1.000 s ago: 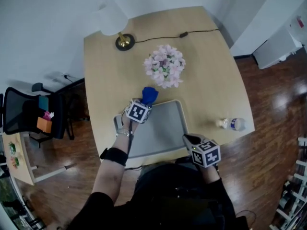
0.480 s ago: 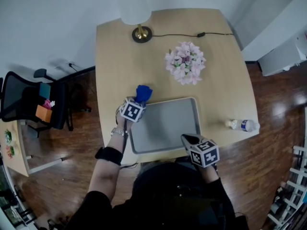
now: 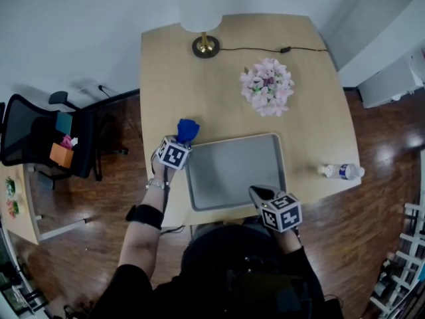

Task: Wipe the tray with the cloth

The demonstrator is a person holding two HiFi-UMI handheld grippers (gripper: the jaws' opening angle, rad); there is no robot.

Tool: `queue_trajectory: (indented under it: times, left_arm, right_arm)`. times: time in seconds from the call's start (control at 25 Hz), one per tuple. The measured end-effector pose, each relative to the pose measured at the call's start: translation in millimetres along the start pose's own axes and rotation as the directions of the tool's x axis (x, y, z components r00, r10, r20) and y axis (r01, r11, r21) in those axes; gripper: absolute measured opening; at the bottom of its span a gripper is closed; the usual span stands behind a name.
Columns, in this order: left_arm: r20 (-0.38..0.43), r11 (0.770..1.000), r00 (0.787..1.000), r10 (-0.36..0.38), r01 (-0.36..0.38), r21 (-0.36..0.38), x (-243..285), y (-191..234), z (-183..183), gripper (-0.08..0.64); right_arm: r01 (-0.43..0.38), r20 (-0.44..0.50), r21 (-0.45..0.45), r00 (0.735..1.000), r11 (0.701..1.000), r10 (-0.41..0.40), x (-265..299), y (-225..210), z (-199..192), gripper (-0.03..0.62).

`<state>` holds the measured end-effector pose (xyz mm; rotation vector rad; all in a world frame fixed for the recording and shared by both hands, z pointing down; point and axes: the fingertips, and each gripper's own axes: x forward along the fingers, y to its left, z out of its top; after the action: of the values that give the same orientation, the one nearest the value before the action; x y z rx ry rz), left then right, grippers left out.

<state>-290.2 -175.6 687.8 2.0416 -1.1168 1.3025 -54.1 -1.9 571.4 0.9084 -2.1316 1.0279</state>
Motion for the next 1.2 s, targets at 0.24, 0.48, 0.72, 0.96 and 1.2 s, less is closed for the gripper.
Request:
queue_trajectory:
  times: [0.24, 0.48, 0.72, 0.96, 1.2]
  left_arm:
    - [-0.129, 0.998, 0.990, 0.058, -0.061, -0.018, -2.7, 24.7, -60.9, 0.098]
    - [0.083, 0.981, 0.995, 0.054, -0.038, -0.188, -61.3, 24.3, -60.0, 0.097]
    - [0.238, 0.950, 0.971, 0.027, 0.049, -0.309, -125.8, -28.1, -58.9, 0.095]
    - [0.224, 0.914, 0.974, -0.031, 0.119, -0.387, -118.3, -95.8, -88.8, 0.095]
    - [0.206, 0.918, 0.978, -0.032, 0.110, -0.380, -105.2, -106.2, -77.6, 0.095]
  right_arm:
    - [0.016, 0.032, 0.006, 0.999, 1.000, -0.016, -1.0, 6.1, 0.0, -0.002]
    - [0.000, 0.044, -0.020, 0.999, 1.000, 0.001, 2.2, 19.5, 3.4, -0.002]
    - [-0.020, 0.054, -0.070, 0.998, 0.997, 0.024, 4.6, 32.1, 10.8, -0.002]
    - [-0.032, 0.067, -0.100, 0.997, 0.994, 0.039, 2.0, 32.9, 16.5, -0.002]
    - [-0.040, 0.068, -0.093, 0.997, 0.995, 0.046, -4.7, 25.2, 10.1, -0.002]
